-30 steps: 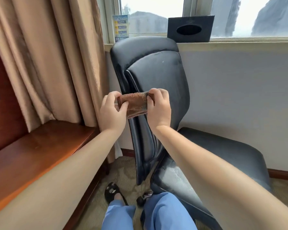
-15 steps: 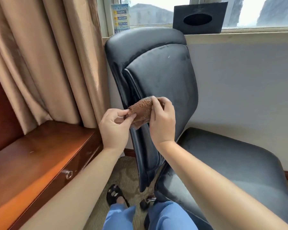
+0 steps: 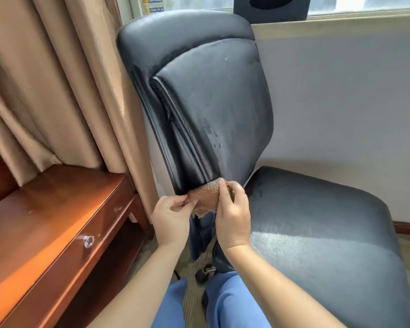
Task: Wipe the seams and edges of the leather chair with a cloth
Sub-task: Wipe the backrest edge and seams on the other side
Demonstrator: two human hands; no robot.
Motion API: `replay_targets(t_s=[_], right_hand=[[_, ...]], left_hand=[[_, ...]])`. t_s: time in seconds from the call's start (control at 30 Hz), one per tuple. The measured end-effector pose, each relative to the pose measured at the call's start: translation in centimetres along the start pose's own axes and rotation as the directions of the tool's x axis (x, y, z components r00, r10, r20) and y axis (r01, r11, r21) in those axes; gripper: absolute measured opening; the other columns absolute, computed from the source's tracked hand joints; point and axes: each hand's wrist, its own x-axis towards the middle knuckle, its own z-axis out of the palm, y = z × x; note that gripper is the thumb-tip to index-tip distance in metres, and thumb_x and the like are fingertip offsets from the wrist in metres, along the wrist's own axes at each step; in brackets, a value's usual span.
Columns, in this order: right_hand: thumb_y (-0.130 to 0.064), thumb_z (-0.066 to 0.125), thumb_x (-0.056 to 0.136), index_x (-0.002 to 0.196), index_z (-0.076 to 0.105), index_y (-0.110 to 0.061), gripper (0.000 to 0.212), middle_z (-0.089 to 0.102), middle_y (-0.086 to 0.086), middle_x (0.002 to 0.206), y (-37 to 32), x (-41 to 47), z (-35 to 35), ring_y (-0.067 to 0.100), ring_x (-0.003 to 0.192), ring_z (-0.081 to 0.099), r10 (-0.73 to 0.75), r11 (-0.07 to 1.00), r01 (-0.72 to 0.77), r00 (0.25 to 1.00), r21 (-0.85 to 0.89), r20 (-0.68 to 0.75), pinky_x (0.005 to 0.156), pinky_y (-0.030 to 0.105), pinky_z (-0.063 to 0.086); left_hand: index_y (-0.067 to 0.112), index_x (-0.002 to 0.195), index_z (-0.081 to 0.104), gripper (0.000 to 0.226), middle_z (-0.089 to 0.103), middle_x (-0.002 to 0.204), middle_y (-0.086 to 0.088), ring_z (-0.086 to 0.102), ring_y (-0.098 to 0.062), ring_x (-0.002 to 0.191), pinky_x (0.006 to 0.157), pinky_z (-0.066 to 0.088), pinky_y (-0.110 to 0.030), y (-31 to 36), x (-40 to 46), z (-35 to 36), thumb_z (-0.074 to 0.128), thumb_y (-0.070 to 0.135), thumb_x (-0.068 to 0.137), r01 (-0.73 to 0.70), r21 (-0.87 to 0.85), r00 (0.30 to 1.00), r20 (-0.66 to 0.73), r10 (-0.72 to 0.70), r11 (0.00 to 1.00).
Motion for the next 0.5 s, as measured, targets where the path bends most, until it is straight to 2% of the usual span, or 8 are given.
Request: replay_targets(t_s=[0.13,0.23,0.3,0.4,0.5], right_hand=[[0.015,0.065,0.074,0.123,0.060,-0.004,0.053,0.057,0.017,0.115,1.4,-2.7,0.3,0.032,0.091,0.058,0.006,1.000,-0.006,1.000,0.004,0.030,0.081,0.034,0.052],[0.016,0.064,0.074,0.126,0.058,-0.005,0.056,0.056,0.019,0.118,1.5,-3.8,0.2,0.035,0.095,0.060,0.080,0.996,-0.082,0.993,0.029,0.084,0.077,0.036,0.053],[0.016,0.065,0.072,0.129,0.055,-0.006,0.062,0.054,0.020,0.122,1.1,-4.7,-0.1,0.036,0.097,0.060,0.134,0.990,-0.140,0.982,0.033,0.136,0.073,0.038,0.054],[0.013,0.060,0.079,0.130,0.053,-0.004,0.055,0.050,0.020,0.125,0.4,-4.7,-1.3,0.036,0.103,0.058,0.192,0.975,-0.208,0.966,0.082,0.172,0.079,0.039,0.053],[0.008,0.053,0.085,0.126,0.057,-0.004,0.043,0.047,0.016,0.125,-0.6,-2.3,-2.7,0.032,0.103,0.056,0.213,0.956,-0.240,0.963,0.167,0.164,0.084,0.043,0.052]], left_hand=[[0.016,0.078,0.069,0.017,0.065,0.082,-0.001,0.062,-0.007,0.074,0.074,0.049,-0.014,-1.5,-1.0,0.5,0.083,0.007,0.073,0.098,0.033,0.994,0.041,-0.099,0.995],[0.017,0.079,0.068,0.017,0.065,0.083,-0.001,0.058,0.000,0.073,0.068,0.042,-0.005,-1.9,-2.0,0.8,0.082,0.009,0.074,0.155,0.077,0.987,0.039,-0.158,0.985],[0.014,0.082,0.070,0.014,0.066,0.084,-0.001,0.057,0.001,0.073,0.066,0.038,-0.006,-1.9,-2.7,0.6,0.081,0.010,0.076,0.166,0.107,0.985,0.038,-0.171,0.980],[0.014,0.084,0.071,0.011,0.066,0.087,-0.003,0.057,0.001,0.073,0.067,0.039,-0.006,-1.1,-3.0,-0.3,0.079,0.010,0.077,0.133,0.109,0.989,0.053,-0.140,0.985],[0.016,0.081,0.069,0.012,0.065,0.087,-0.004,0.056,0.003,0.072,0.064,0.038,0.001,0.9,-2.3,-1.3,0.078,0.008,0.078,0.010,0.118,0.997,0.069,-0.019,0.993]])
